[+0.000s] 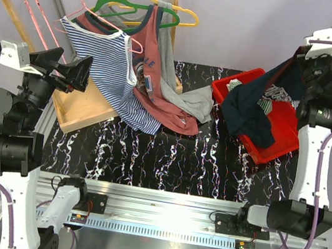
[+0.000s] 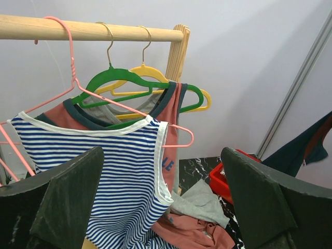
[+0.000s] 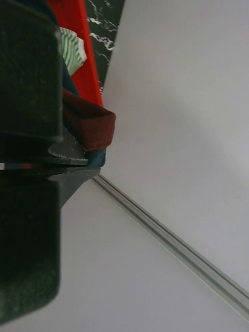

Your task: Remove the tank top from the hanger

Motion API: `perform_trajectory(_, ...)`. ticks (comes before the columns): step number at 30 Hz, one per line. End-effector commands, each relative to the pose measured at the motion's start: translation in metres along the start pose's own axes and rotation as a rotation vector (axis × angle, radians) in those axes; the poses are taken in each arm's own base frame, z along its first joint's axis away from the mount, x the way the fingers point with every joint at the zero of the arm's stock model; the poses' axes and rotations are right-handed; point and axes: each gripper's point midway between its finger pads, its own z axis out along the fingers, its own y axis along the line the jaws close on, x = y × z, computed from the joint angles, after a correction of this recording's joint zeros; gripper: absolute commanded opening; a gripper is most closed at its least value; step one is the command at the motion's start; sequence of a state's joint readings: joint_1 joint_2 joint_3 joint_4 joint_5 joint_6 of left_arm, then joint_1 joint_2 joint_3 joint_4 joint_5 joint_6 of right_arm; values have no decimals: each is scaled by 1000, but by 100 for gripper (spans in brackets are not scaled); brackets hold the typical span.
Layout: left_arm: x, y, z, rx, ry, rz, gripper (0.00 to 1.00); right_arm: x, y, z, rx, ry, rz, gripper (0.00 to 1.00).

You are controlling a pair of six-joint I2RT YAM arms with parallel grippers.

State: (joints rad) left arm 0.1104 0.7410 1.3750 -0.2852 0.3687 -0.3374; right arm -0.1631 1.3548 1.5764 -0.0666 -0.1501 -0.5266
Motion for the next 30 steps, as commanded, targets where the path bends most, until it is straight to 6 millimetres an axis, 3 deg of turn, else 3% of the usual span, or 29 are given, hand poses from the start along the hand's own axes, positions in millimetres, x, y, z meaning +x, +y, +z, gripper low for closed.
perform_trajectory(1, -16, -8, 2, 36, -36, 30, 99, 7, 6, -19, -28, 26, -9, 0)
perform_trajectory(10, -17, -9, 2, 37, -34, 32, 99, 176, 81, -40, -192, 424, 87, 0)
perform_trajectory(15, -16, -9, 2, 40, -32, 29, 99, 245, 119, -48, -315, 603, 184, 0)
perform_trajectory(21, -16, -10, 0, 40, -30, 18, 99, 300, 172, -58, -513, 771, 302, 0)
perform_trajectory(24, -15, -10, -1, 35, -27, 18, 99, 319, 188, -66, -590, 859, 337, 0)
perform_trajectory(27, -16, -10, -3, 29, -29, 18, 99, 317, 182, -65, -603, 884, 352, 18)
perform_trajectory(28, -16, -9, -3, 26, -28, 18, 99, 310, 169, -58, -585, 861, 348, 29)
perform_trajectory(29, -16, -9, -3, 22, -27, 17, 99, 305, 164, -58, -589, 854, 355, 47)
perform_trajectory(30, -16, -9, -3, 24, -28, 18, 99, 298, 158, -55, -583, 838, 352, 55)
